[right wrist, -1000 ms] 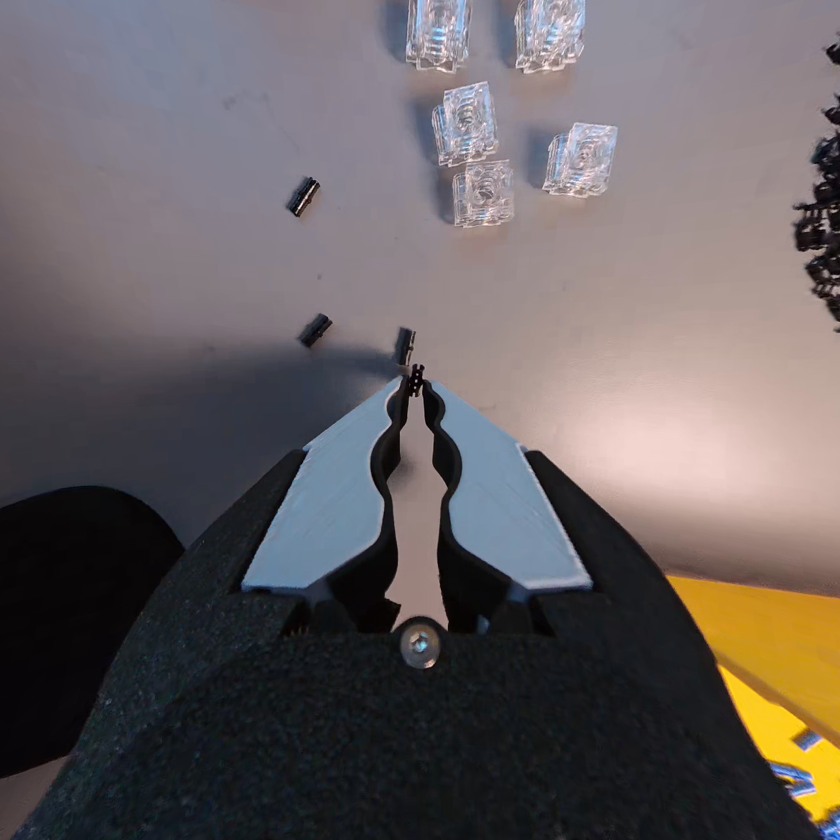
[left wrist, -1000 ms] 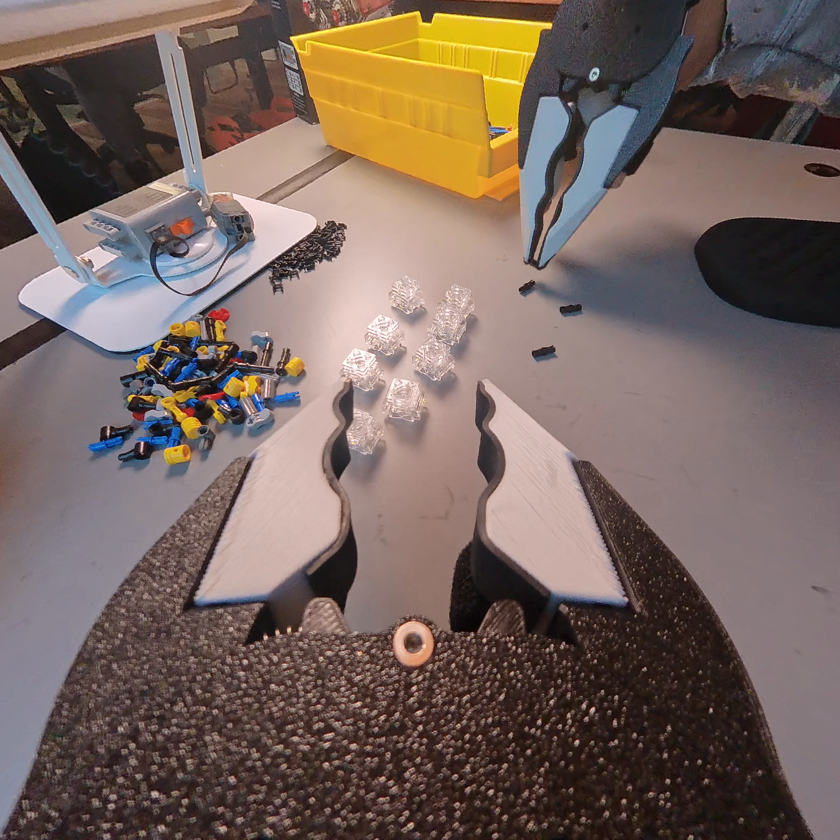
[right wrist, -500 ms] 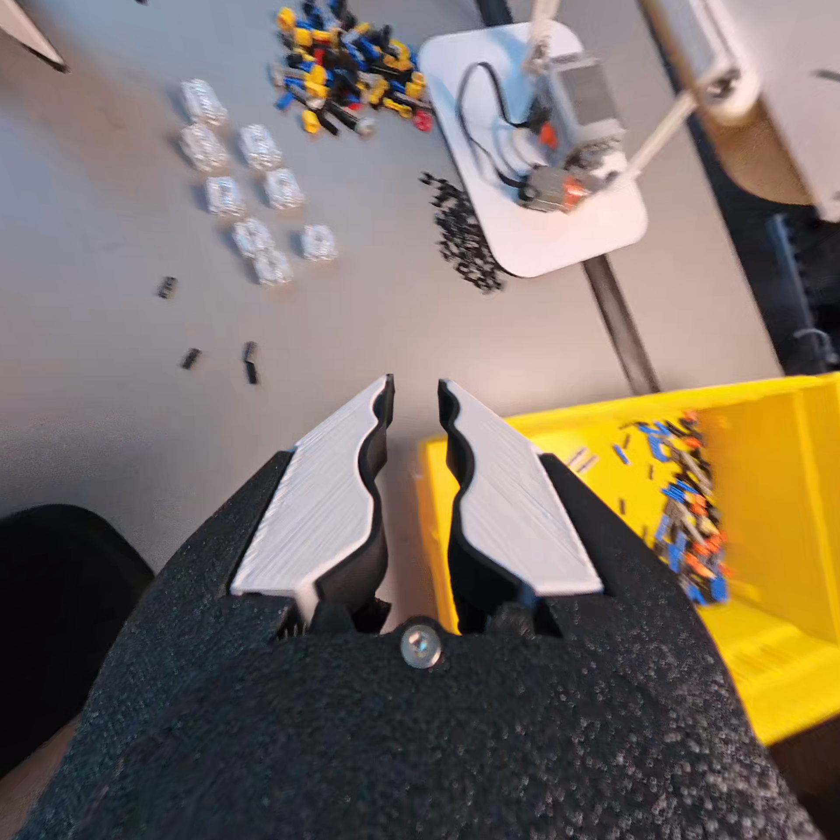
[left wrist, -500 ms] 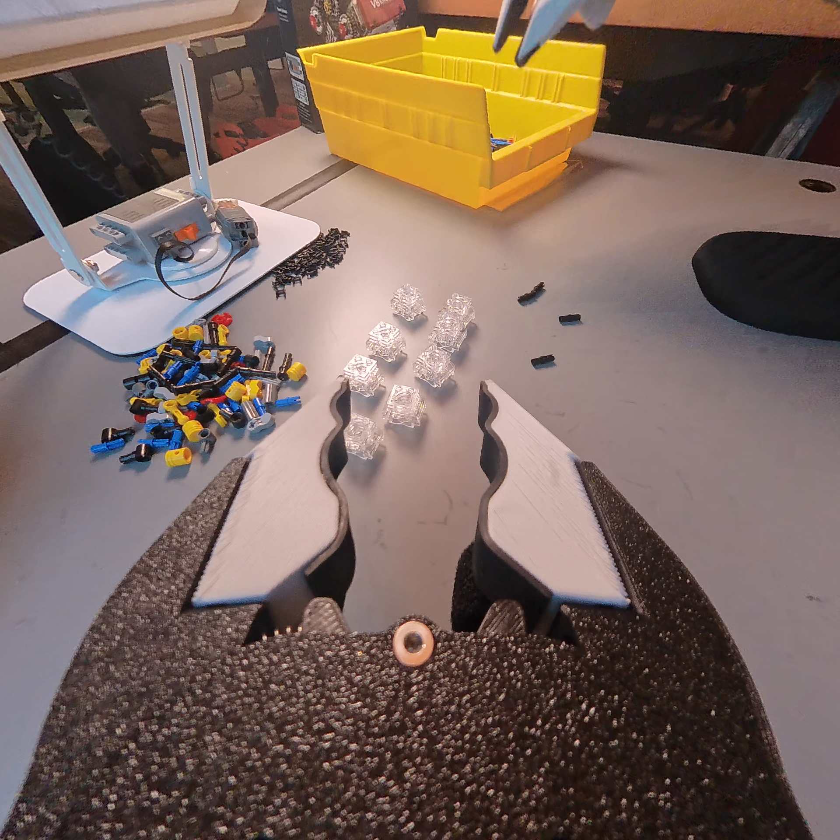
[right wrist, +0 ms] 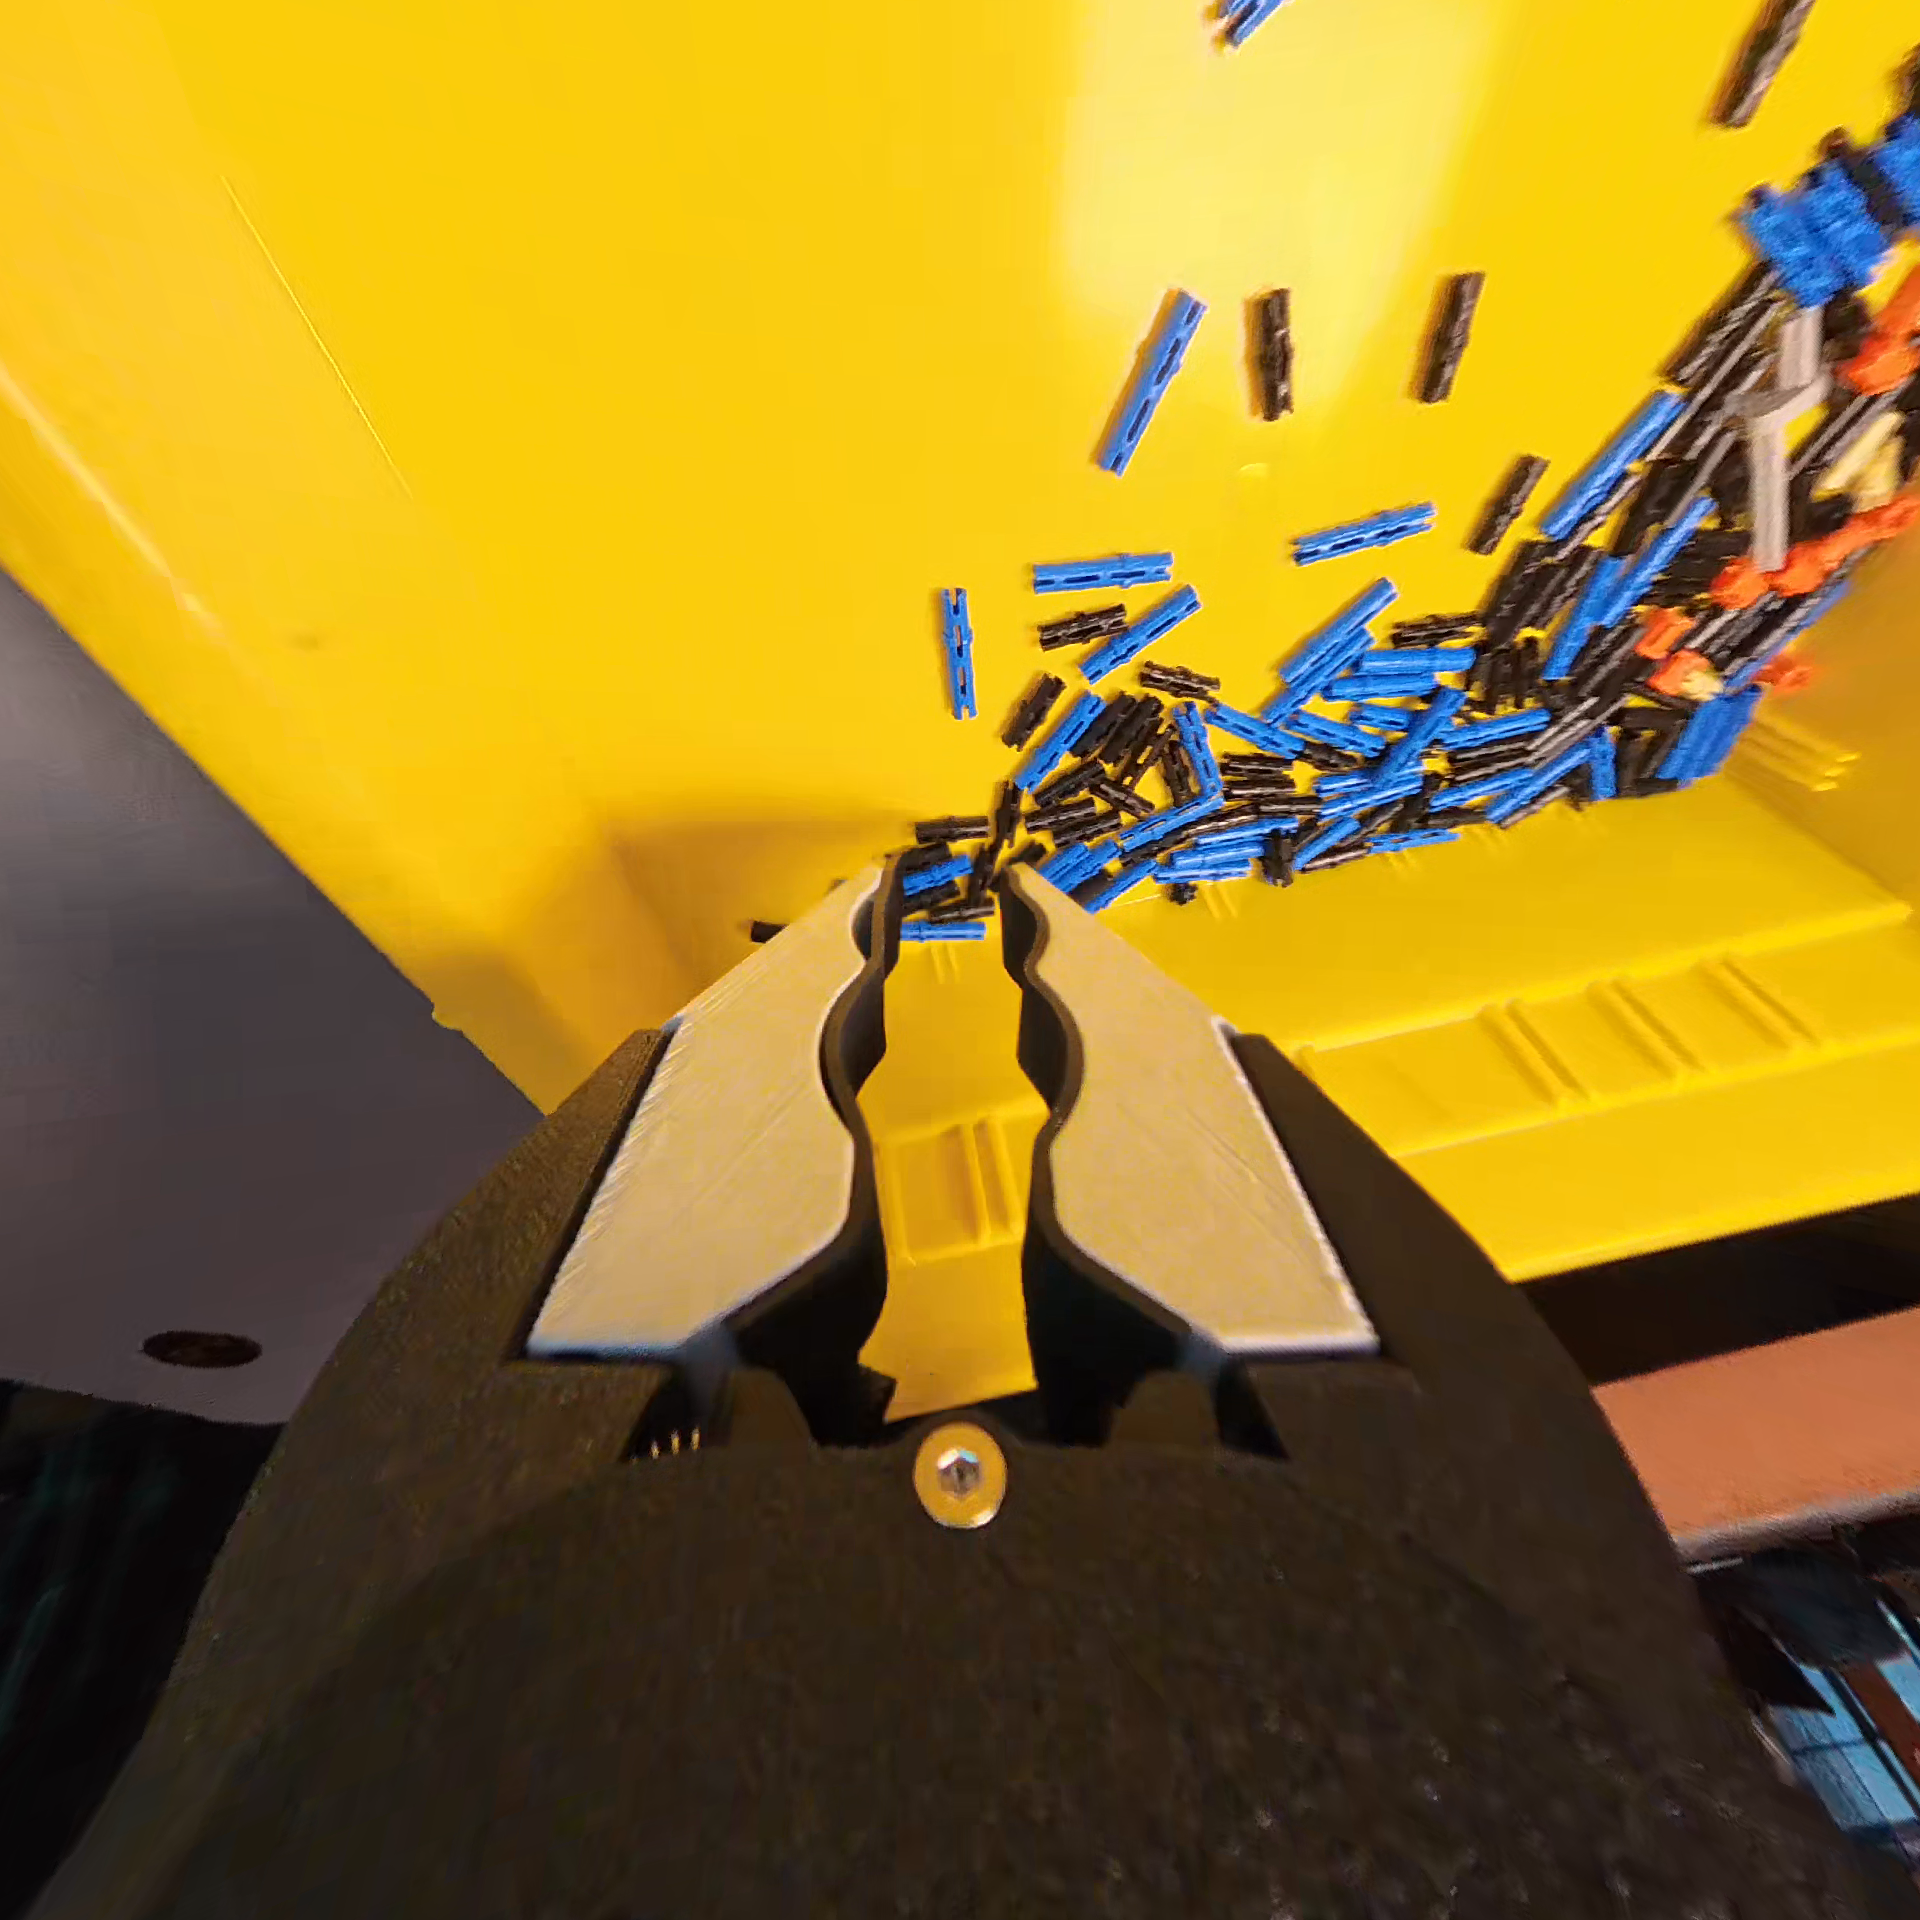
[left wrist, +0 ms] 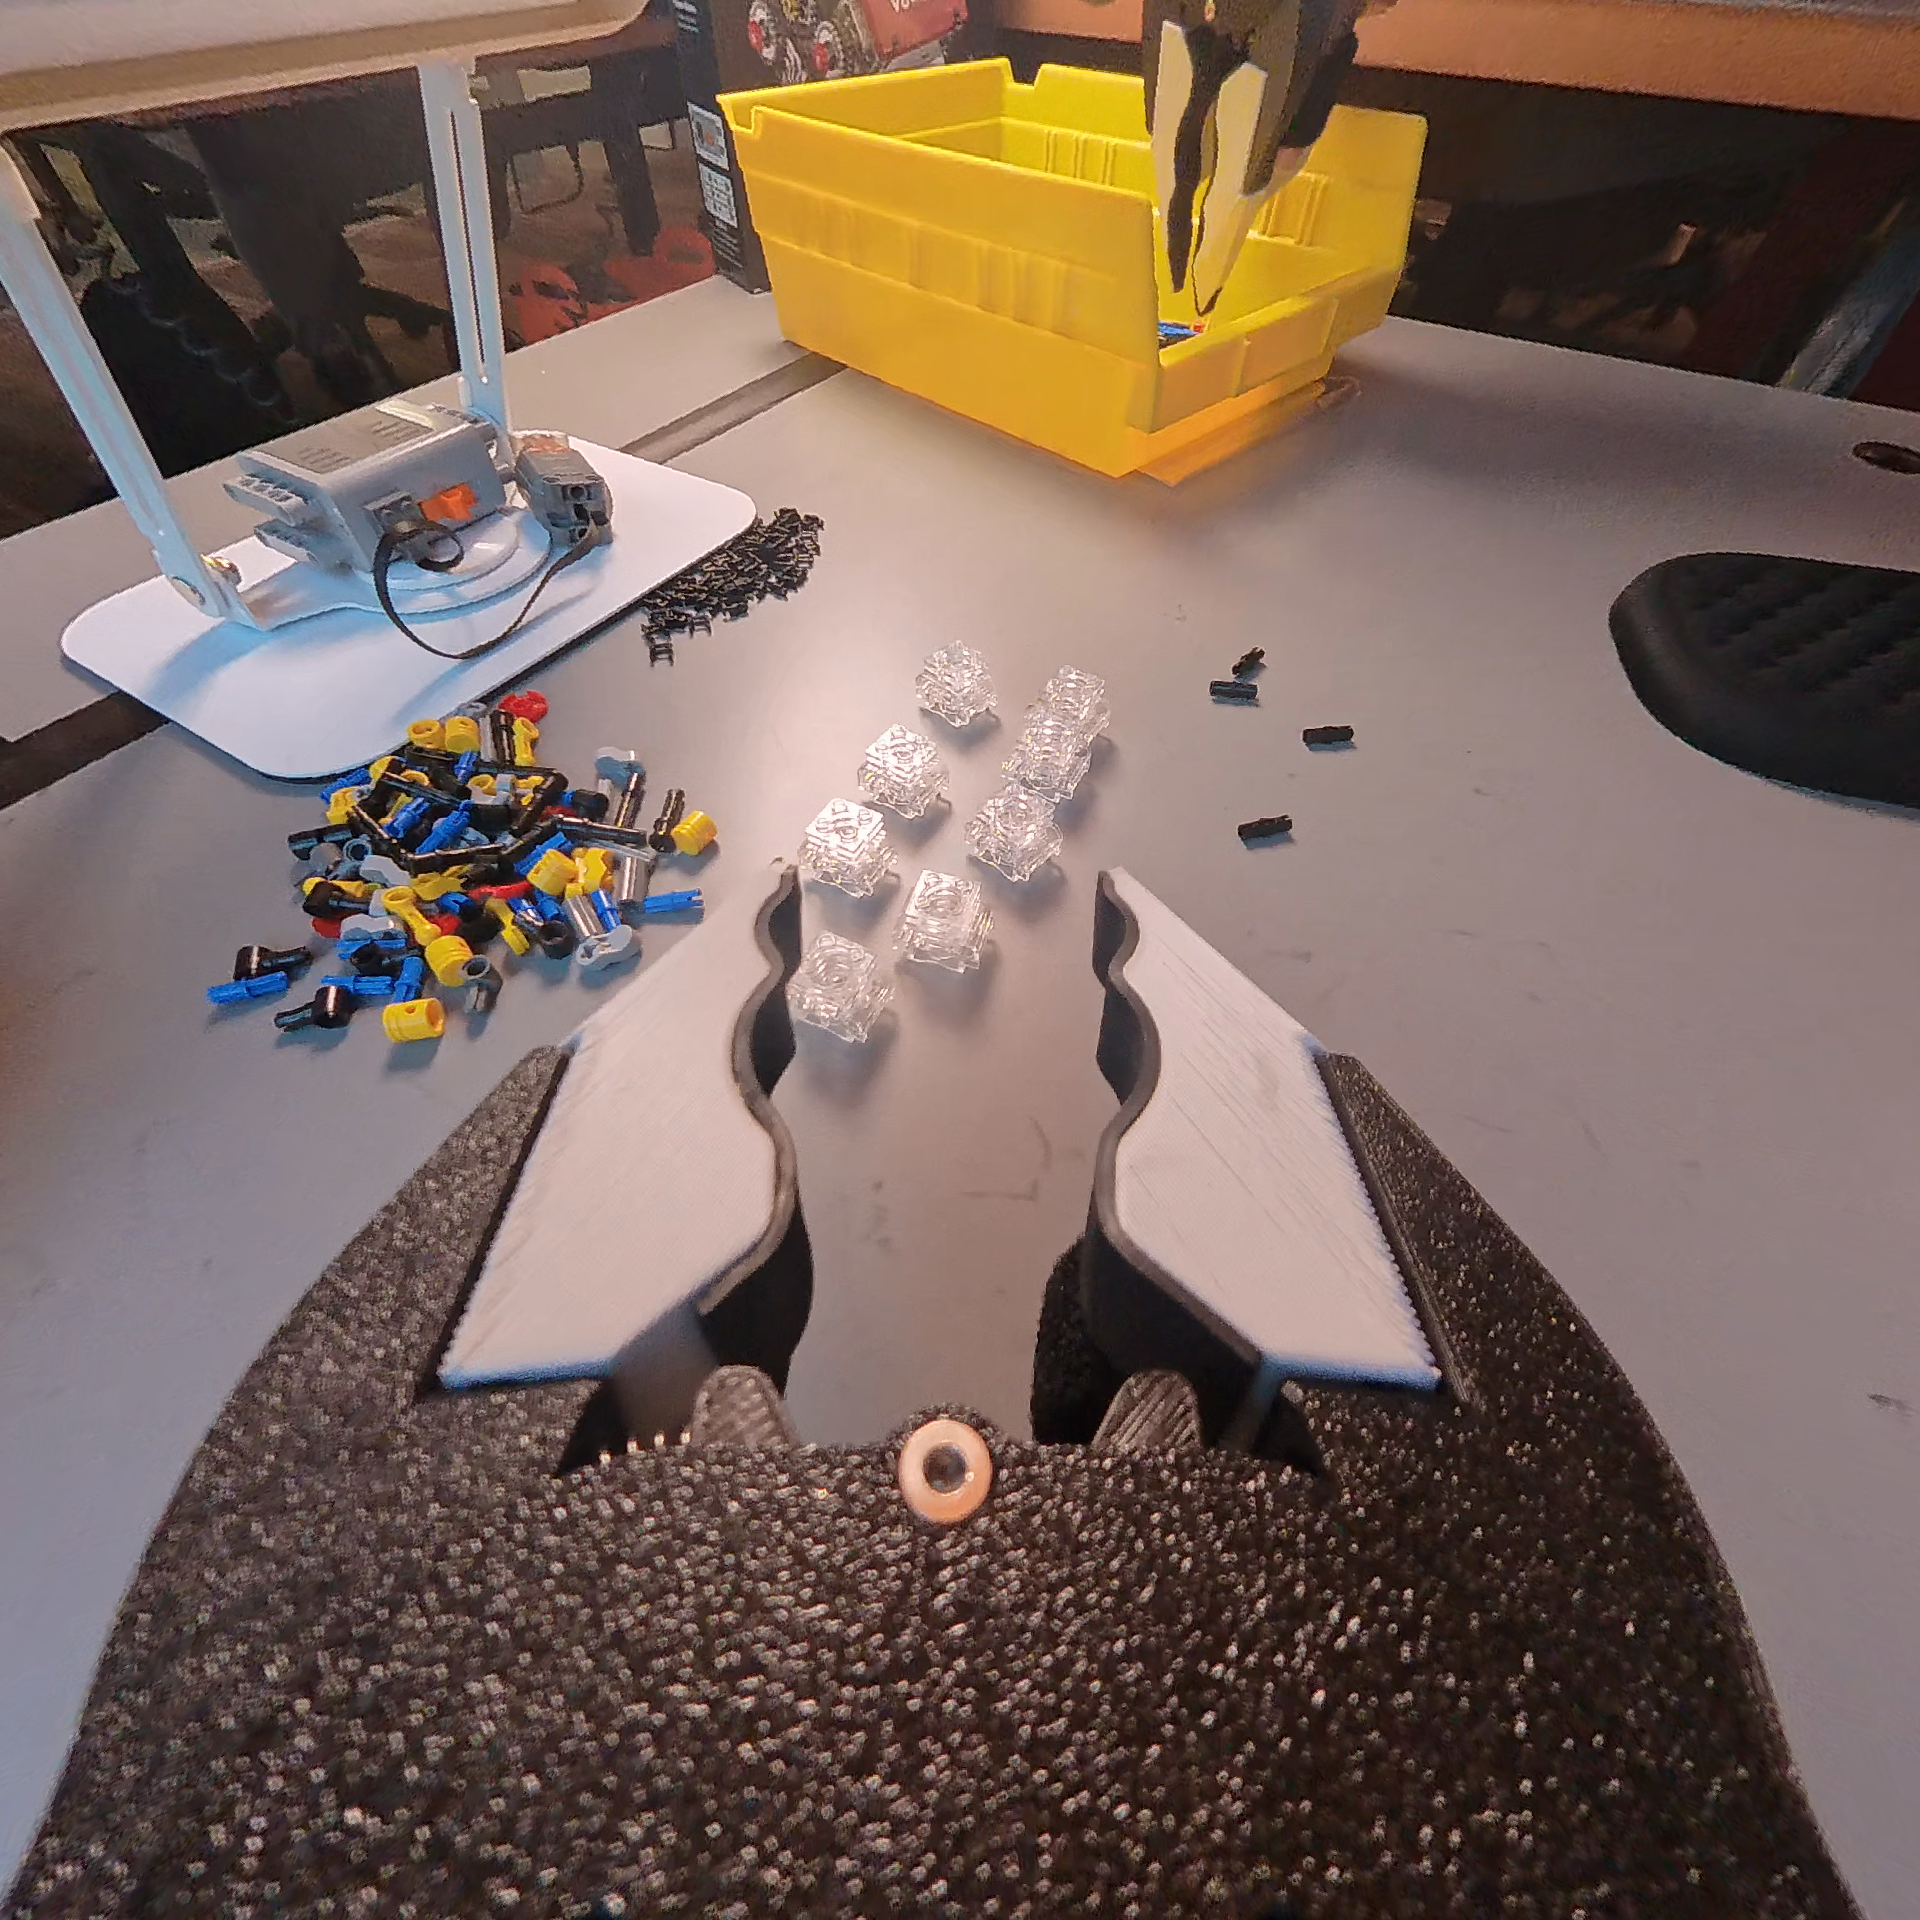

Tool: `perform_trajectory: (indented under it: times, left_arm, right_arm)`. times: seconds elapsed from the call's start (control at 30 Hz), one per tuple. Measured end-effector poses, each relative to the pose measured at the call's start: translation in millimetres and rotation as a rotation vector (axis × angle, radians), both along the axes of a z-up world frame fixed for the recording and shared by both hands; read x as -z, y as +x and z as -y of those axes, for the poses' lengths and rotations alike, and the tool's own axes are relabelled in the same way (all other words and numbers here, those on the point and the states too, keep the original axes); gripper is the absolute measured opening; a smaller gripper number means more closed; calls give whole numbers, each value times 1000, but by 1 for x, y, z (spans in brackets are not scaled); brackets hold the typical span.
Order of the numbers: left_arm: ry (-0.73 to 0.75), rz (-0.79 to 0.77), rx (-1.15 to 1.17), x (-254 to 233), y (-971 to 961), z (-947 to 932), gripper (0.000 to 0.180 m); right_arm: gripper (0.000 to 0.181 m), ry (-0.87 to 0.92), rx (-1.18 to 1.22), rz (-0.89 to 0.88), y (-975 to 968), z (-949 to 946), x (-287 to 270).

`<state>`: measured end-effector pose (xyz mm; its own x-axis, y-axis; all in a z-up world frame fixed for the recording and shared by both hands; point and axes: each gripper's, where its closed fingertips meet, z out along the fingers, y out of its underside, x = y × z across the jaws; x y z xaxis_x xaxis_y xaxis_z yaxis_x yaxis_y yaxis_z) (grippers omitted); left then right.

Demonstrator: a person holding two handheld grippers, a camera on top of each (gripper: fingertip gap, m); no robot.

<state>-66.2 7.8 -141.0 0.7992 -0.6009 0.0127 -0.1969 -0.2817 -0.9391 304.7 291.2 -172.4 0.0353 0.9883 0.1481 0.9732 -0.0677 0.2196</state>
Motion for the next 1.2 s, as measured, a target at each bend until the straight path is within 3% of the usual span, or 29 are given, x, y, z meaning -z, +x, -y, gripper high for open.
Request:
perform_trajectory:
  times: [0.23,0.4,0.7,0.8,1.03,1.2]
  left_arm:
    - [-8,5,4,1,-1,-1,54]
    - [-9,7,13,1,0,0,54]
    - [-11,-3,19,3,1,0,54]
    - [-9,-5,17,3,1,0,54]
    - [-5,-1,18,1,1,1,53]
    - [-9,-12,33,2,5,2,53]
  right_arm:
    - [16,-48,106,113,9,0,20]
    - [6,-89,155,82,9,-1,25]
    - [5,-103,116,28,6,0,23]
    - [5,-124,90,-75,-7,8,10]
    - [4,-195,-183,-667,-102,88,-74]
    - [5,-206,-414,-849,-152,172,-76]
